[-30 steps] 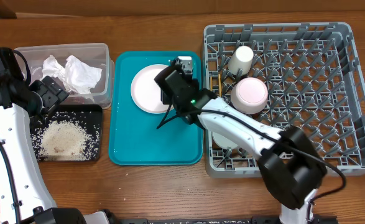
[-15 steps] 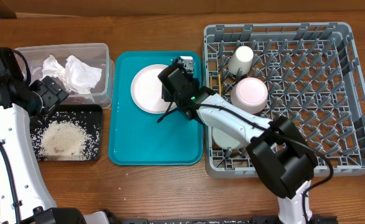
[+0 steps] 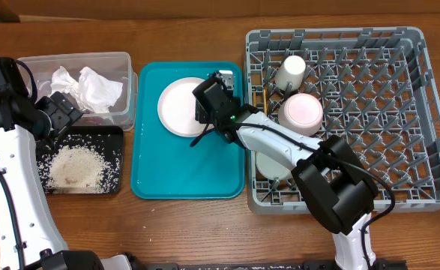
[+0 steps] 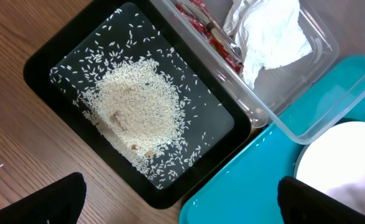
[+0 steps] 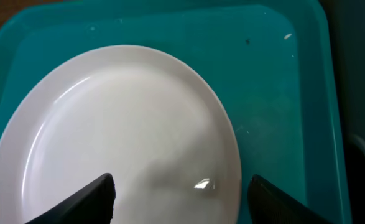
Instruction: Sort waste into correct bins and load items into the dishwasher
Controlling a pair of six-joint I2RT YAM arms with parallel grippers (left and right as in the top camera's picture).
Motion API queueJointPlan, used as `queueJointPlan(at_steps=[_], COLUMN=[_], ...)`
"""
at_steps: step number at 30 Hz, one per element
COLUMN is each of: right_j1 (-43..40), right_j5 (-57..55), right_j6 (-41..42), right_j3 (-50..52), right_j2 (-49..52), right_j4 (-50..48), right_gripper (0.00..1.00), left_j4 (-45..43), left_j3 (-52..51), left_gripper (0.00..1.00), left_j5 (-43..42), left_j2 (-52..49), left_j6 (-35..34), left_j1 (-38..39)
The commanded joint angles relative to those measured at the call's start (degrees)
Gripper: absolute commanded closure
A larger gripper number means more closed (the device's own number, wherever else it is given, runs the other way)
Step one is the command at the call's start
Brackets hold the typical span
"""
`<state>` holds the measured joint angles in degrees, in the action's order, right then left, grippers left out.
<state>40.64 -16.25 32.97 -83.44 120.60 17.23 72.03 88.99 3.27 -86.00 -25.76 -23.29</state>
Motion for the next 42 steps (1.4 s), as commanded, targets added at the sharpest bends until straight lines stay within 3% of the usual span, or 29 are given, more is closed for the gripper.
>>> queueJointPlan(at_steps=[1, 35, 42], right_j1=[0.0, 0.0, 0.2], right_j5=[0.0, -2.5, 9.0], right_j6=[-1.7, -3.4, -3.4], right_j3=[0.7, 1.0, 0.4], right_j2=[0.0, 6.4, 6.4], right_j4=[-0.9, -6.2, -6.4], right_gripper=[0.3, 0.36, 0.39], left_j4=[-0.1, -0.1, -0.1], left_j3=[0.8, 0.8, 0.8], left_gripper=[0.0, 0.0, 0.0], left_j5=[0.1, 0.1, 0.1], left_j2=[-0.2, -0.2, -0.2], left_j6=[0.4, 0.5, 0.5], left_j1=[0.1, 0.1, 0.1])
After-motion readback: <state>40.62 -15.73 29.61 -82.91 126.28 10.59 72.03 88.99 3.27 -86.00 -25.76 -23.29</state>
